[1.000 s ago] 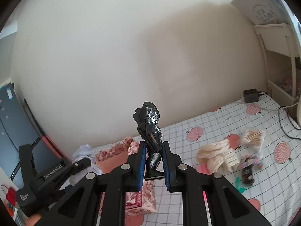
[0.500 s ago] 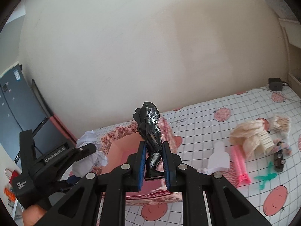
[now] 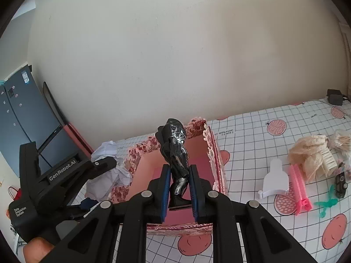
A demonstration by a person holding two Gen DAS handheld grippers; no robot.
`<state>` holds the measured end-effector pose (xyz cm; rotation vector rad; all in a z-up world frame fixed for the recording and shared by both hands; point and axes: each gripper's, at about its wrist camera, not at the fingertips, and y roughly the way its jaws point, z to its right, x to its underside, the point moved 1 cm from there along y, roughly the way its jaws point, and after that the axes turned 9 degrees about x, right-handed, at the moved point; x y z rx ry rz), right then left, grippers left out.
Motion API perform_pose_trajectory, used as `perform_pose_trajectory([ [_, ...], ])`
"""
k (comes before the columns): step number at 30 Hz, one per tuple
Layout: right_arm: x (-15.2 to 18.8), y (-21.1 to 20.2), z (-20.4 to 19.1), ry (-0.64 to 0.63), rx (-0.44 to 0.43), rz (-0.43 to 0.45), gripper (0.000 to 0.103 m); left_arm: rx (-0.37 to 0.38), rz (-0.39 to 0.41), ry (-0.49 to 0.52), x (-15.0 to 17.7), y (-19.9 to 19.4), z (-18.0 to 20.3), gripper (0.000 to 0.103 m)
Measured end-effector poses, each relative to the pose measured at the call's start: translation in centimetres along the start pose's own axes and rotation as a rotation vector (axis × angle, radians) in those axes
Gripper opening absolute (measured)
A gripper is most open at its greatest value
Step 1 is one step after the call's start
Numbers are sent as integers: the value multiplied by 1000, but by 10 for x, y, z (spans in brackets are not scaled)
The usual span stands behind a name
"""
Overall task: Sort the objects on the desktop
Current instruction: 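Lower paper ball into pink box and open left while right releases figure inside, then withdraw both open tools from the pink box toward the remaining objects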
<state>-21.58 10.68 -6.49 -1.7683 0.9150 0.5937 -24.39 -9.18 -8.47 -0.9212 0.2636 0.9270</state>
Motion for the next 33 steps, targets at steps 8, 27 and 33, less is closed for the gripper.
perform_pose_trajectory([
  [8, 3, 7, -5, -19, -1, -22, 18, -12, -11, -4, 0, 3, -2, 86],
  [27, 6, 23, 6, 5, 65, -108, 30, -55, -96, -29, 8, 17, -7, 92],
  [33, 6, 26, 6, -4, 72, -116, 30, -63, -97, -26, 8, 17, -6, 93],
])
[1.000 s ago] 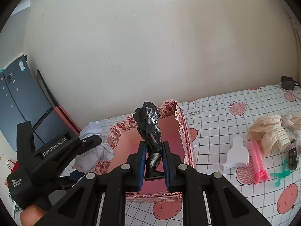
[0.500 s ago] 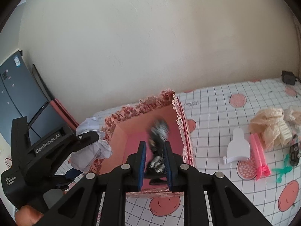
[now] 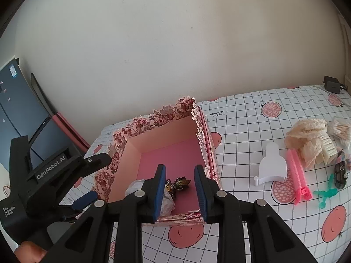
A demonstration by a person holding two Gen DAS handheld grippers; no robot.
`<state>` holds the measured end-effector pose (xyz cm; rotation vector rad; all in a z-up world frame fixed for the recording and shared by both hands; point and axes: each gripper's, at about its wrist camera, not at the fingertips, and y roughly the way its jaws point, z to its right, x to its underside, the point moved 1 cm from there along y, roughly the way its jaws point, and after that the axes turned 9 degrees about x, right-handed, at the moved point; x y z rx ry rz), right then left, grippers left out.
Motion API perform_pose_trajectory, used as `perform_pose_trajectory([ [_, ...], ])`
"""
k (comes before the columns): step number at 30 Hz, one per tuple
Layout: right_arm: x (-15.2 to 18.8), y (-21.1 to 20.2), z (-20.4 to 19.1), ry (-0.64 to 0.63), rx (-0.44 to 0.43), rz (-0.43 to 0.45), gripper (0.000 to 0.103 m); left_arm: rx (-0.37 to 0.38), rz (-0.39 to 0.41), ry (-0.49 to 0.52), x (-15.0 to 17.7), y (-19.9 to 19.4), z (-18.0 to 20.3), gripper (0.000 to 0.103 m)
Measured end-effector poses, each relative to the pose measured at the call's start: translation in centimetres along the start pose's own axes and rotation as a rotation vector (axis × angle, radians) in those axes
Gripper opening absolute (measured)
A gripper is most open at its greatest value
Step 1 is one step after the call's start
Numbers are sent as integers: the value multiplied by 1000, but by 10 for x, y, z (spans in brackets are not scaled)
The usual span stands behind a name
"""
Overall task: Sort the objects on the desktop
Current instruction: 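Withdraw both open tools from the pink box toward the remaining objects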
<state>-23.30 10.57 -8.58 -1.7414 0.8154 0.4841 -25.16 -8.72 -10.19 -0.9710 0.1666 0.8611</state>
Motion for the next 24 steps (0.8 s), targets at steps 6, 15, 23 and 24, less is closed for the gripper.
perform_pose_trajectory([
  [6, -1, -2, 4, 1, 13, -11, 30, -13, -3, 14, 1, 0, 5, 93],
  [15, -6, -17, 17, 11, 32, 11, 47, -33, 8, 36, 4, -6, 18, 93],
  [23, -10, -28, 26, 14, 35, 14, 58, -49, 22, 66, 10, -11, 34, 93],
  [24, -10, -29, 28, 14, 38, 15, 60, -50, 22, 65, 11, -11, 36, 93],
])
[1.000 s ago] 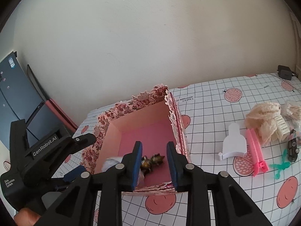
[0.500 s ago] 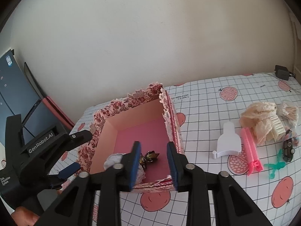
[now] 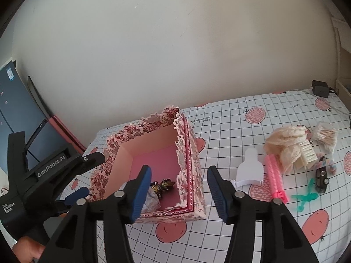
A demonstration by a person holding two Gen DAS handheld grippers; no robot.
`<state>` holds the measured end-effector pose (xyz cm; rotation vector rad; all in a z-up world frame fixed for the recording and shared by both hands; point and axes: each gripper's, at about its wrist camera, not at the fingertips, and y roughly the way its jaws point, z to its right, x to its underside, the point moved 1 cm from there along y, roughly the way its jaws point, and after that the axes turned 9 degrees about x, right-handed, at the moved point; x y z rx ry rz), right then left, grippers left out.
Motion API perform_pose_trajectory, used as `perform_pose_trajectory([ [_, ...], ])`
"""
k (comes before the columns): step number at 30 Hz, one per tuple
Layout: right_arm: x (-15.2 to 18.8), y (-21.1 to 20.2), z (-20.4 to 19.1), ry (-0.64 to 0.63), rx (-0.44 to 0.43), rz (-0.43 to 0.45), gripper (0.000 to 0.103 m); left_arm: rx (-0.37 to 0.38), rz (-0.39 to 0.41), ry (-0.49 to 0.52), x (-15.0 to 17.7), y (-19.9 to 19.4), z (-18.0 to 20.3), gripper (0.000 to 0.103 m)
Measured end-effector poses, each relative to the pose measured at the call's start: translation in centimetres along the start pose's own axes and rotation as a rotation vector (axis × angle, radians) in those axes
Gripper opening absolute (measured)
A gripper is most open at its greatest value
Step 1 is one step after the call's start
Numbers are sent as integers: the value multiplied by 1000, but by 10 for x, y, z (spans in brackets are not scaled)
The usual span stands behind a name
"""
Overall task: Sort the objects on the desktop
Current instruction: 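Withdraw both open tools from the pink box toward the remaining objects, then move left tool toward pink hair roller while right grasps the black toy car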
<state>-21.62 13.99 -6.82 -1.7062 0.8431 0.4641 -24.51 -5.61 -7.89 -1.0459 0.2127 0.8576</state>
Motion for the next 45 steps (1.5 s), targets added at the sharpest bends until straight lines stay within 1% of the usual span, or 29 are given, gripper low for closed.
perform_pose_trajectory([
  [4, -2, -5, 11, 6, 15, -7, 69, -13, 10, 9, 3, -1, 8, 93],
  [5, -2, -6, 14, 6, 20, -9, 69, -13, 13, 14, 4, -2, 11, 93],
  [7, -3, -9, 22, 1, 33, -14, 71, -12, 17, 24, 6, -2, 17, 98],
  [9, -5, -13, 31, 2, 49, -13, 74, -7, 20, 37, 9, -2, 23, 98],
  [15, -12, -23, 63, 41, 86, -3, 78, -2, 5, 89, 22, 4, 46, 99],
  [17, -15, -27, 71, 42, 98, 4, 80, -1, 0, 109, 26, 6, 53, 100],
  [19, -17, -33, 83, 49, 114, 16, 82, 0, -1, 127, 30, 7, 61, 103],
  [22, -20, -39, 100, 73, 130, 25, 86, 4, -1, 159, 36, 10, 73, 103],
  [27, -24, -48, 124, 103, 154, 41, 90, 14, -7, 210, 48, 14, 92, 103],
  [32, -27, -56, 141, 126, 170, 62, 93, 31, -1, 260, 59, 17, 113, 103],
  [34, -29, -61, 149, 139, 173, 75, 98, 45, 0, 285, 64, 19, 123, 103],
  [36, -31, -65, 157, 145, 181, 89, 100, 63, -3, 297, 69, 20, 131, 103],
  [39, -32, -70, 166, 141, 207, 99, 101, 84, -2, 320, 76, 23, 142, 103],
  [45, -30, -71, 184, 147, 223, 99, 102, 132, 20, 369, 88, 23, 163, 103],
])
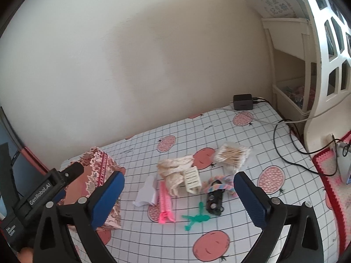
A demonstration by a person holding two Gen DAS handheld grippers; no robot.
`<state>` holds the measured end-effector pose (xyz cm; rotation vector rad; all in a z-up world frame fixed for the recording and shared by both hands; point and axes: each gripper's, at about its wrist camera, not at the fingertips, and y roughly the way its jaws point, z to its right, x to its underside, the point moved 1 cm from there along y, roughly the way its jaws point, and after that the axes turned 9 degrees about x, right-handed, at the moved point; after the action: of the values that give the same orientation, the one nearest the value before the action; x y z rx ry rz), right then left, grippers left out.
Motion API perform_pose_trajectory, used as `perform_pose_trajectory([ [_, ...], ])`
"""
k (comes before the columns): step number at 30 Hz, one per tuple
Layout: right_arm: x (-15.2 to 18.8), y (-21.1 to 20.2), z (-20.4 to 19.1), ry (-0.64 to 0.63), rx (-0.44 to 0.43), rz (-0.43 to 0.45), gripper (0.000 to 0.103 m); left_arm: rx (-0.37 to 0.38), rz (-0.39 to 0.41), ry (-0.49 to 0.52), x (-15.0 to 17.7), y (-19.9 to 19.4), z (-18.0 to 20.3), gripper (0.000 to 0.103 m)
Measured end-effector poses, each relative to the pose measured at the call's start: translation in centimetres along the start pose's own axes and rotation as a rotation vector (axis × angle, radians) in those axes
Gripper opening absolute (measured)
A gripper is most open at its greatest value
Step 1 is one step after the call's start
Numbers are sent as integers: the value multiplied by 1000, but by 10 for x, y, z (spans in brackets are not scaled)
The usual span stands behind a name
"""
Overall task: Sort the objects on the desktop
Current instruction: 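Move left tool toward pink hair roller while right grasps the black toy car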
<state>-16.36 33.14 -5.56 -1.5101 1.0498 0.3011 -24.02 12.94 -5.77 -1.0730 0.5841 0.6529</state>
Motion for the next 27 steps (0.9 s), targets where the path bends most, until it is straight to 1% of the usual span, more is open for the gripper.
perform_pose_trajectory([
  [6, -1, 2, 18, 8, 26, 5, 102, 45, -11, 33, 7, 12, 22, 103],
  [10, -2, 7, 31, 39, 29, -10, 102, 102, -25, 60, 11, 21, 37, 103],
  [13, -1, 10, 38, 47, 35, -19, 102, 142, -33, 51, 15, 26, 42, 103],
  [17, 0, 14, 45, 48, 68, -23, 102, 144, -50, 49, 19, 35, 45, 103],
  [22, 2, 23, 57, 88, 79, -43, 102, 143, -60, 85, 27, 45, 52, 103],
  [27, 5, 31, 59, 61, 130, -52, 102, 140, -92, 96, 33, 56, 53, 103],
])
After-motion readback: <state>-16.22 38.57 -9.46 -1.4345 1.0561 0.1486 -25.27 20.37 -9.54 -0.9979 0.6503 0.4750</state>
